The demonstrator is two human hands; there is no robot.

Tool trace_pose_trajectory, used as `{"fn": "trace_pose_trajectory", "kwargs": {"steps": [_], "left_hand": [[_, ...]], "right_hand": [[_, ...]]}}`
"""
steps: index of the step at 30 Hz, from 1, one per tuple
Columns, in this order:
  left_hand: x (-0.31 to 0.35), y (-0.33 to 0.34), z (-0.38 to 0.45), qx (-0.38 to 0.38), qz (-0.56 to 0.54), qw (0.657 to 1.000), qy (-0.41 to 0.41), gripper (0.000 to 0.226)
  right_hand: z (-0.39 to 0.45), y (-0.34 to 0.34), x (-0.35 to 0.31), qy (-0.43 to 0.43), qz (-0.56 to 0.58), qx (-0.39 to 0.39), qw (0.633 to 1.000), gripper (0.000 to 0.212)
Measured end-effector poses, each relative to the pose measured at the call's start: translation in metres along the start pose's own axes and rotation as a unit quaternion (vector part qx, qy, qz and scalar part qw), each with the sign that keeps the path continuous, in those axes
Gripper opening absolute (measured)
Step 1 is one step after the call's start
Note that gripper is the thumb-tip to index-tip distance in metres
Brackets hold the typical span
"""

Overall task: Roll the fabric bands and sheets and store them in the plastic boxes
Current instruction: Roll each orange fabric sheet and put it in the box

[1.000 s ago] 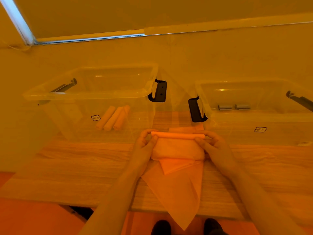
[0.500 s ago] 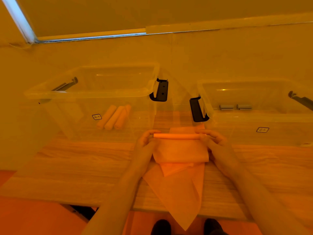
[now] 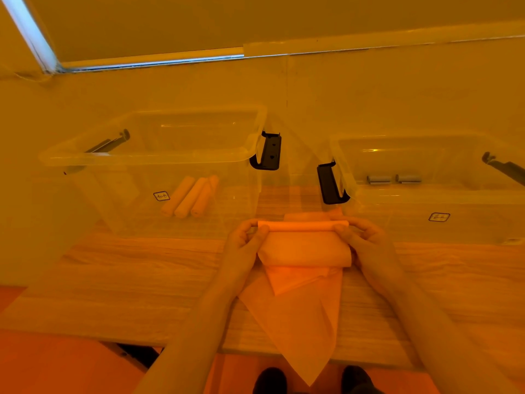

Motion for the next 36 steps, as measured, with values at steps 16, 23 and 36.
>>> {"fn": "trace_pose_trajectory", "kwargs": {"steps": [16,23,36], "left_hand": [[-0.0056,-0.0071,0.0053,0.029,-0.022,0.999,-0.014,0.013],[0.0022,0.0015,0.0012,-0.016,-0.050,0.999,-0.002,0.015],[0.0022,-0.0022,0.0021,0.004,-0.053,0.999,0.003,0.011]], "right_hand": [[0.0028,0.0011,0.0048,0.026,0.061,0.010,0.998,0.027],[0.0050,0.0003,0.0055,0.026,0.093,-0.004,0.995,0.033],[0.0047,-0.0075,0.0009,-0.026,-0.040,0.018,0.999,0.025]]}}
Point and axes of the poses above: each hand's wrist, its own z-axis towards the middle knuckle, its own y-axis out of the palm, x = y × z, the point moved 10 cm from there along z, towards the middle knuckle, and after that the axes turned 9 degrees about -y, right-handed, at the moved point
